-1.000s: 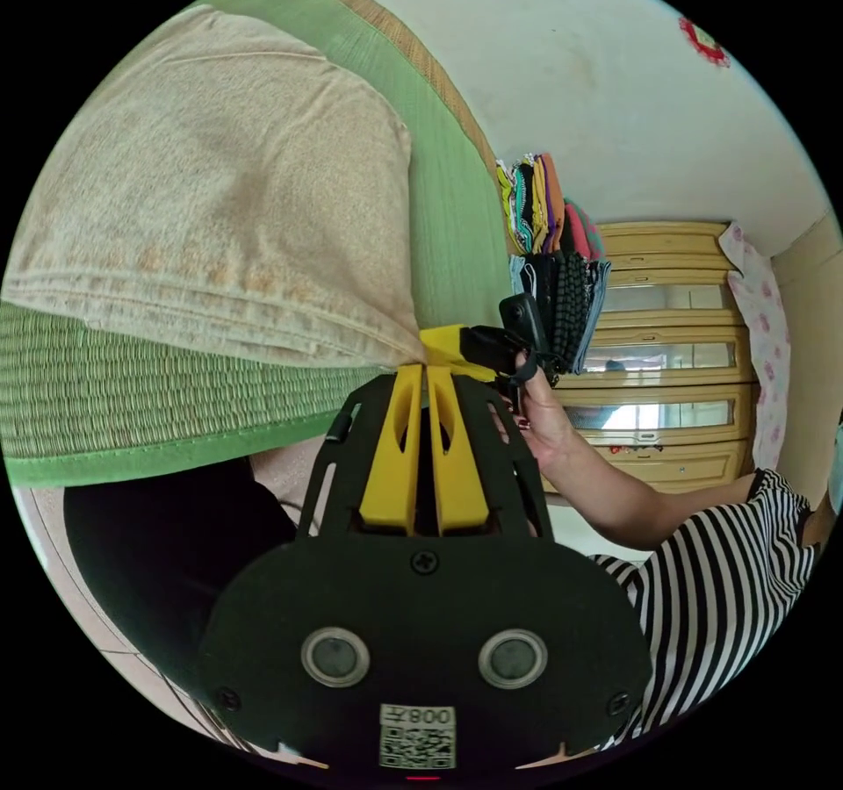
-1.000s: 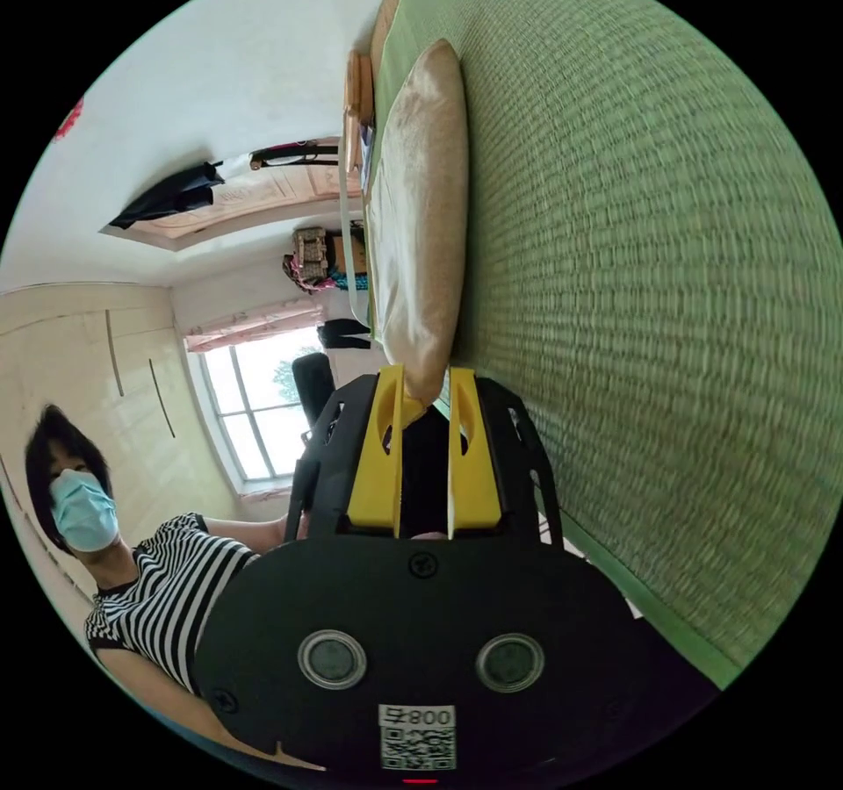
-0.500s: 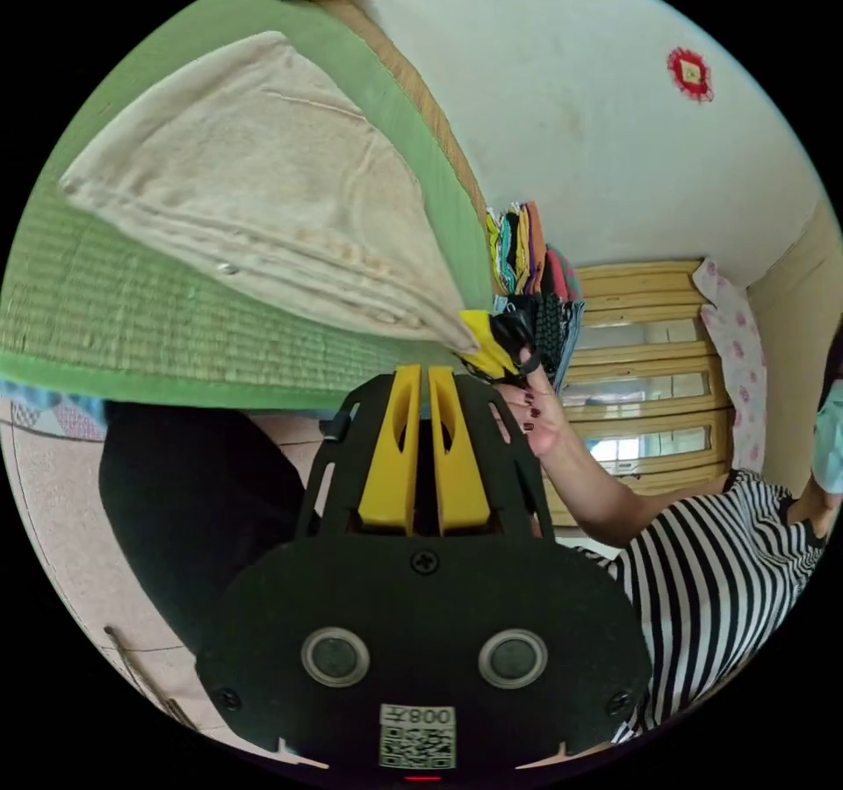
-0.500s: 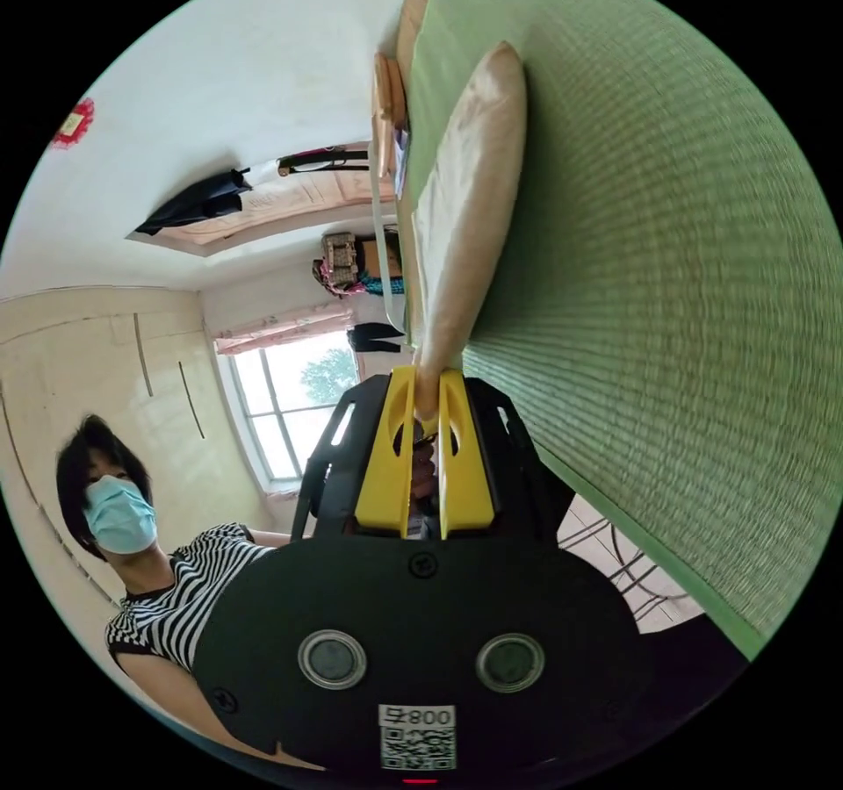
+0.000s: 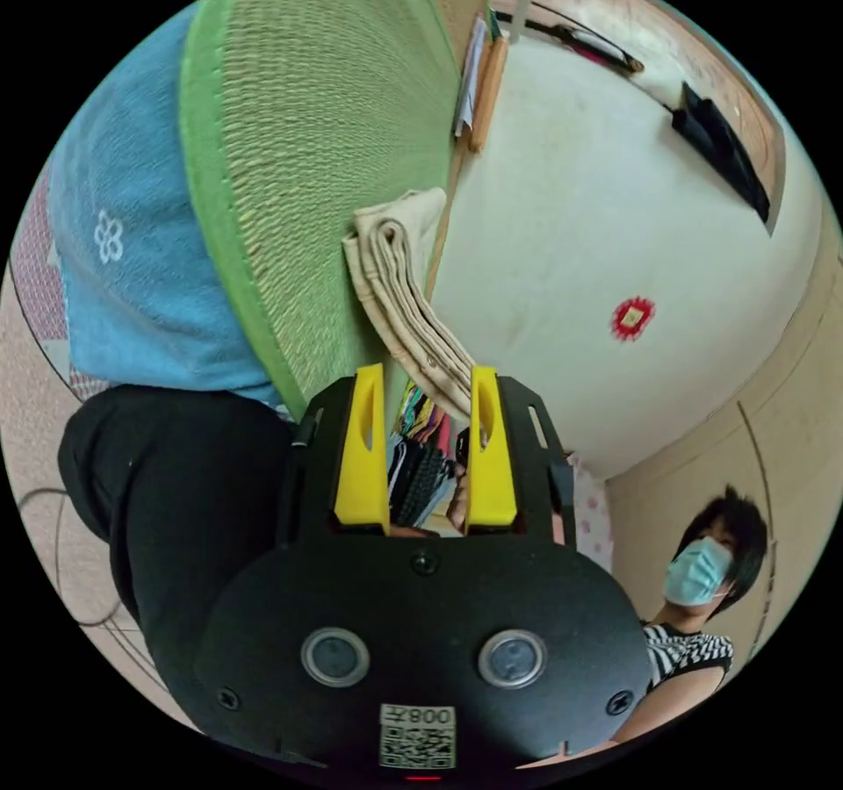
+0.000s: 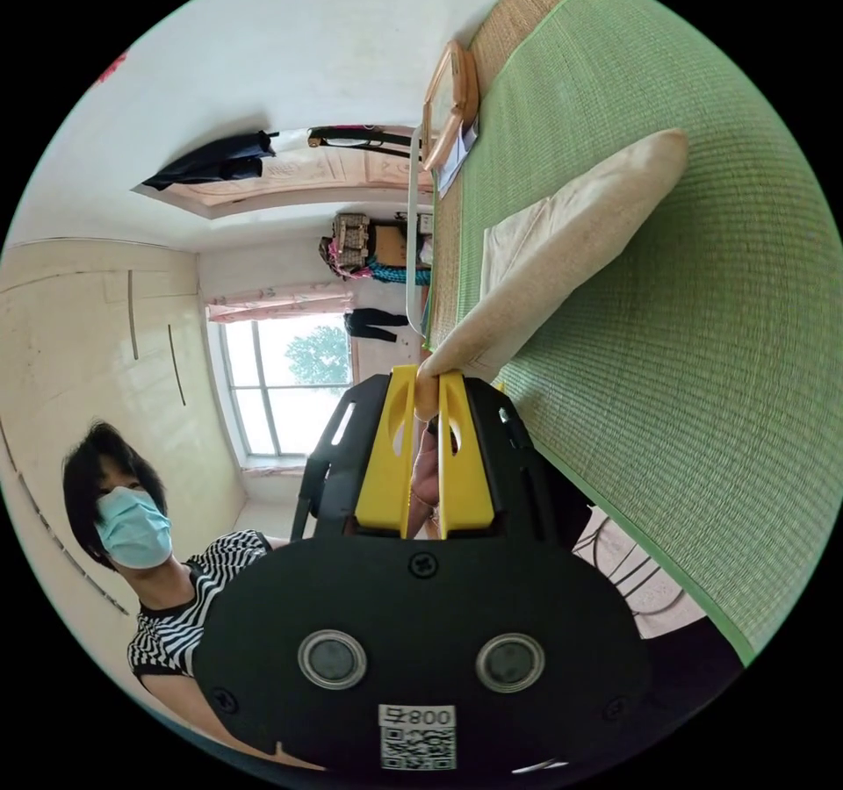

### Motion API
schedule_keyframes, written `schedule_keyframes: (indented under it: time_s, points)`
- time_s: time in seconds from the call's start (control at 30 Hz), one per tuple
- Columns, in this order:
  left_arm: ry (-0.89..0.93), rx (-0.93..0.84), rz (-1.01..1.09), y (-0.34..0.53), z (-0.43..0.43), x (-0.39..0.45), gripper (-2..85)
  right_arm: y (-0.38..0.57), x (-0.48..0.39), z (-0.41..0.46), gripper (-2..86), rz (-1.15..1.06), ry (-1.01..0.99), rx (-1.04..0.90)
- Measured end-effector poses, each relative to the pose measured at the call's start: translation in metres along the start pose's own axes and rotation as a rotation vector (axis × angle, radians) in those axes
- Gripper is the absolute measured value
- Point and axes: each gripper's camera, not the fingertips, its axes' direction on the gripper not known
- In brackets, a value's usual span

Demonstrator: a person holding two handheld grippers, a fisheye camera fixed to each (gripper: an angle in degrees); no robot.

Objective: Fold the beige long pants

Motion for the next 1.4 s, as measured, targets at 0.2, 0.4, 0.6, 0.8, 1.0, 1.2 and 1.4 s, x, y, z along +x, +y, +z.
schedule_keyframes:
  time_s: [0.2, 0.4, 0.6, 0.8, 1.0, 1.2, 1.4]
  points:
    - [0.037, 0.064, -0.098, 0.004, -0.006, 0.006, 14.5, -0.003, -0.008, -0.009, 2.1, 0.002, 0.004, 0.007]
    - [0.023, 0.078, -0.159, 0.001, -0.010, 0.029, 14.2, -0.002, -0.011, -0.028, 2.2, 0.001, 0.005, 0.012]
    - [-0.032, 0.057, -0.159, 0.003, -0.018, 0.062, 11.9, 0.012, -0.011, -0.063, 2.3, -0.002, 0.012, 0.025]
    - [-0.096, -0.009, -0.136, 0.022, -0.032, 0.100, 8.1, 0.047, 0.011, -0.110, 2.1, 0.047, -0.010, 0.062]
    - [-0.141, -0.068, -0.116, 0.056, -0.056, 0.143, 7.3, 0.095, 0.031, -0.159, 2.0, 0.087, -0.034, 0.088]
    - [-0.152, -0.096, -0.114, 0.097, -0.089, 0.190, 7.2, 0.145, 0.037, -0.205, 1.9, 0.088, -0.056, 0.097]
    - [-0.150, -0.126, -0.064, 0.132, -0.116, 0.256, 7.0, 0.191, 0.032, -0.263, 1.9, 0.055, -0.085, 0.133]
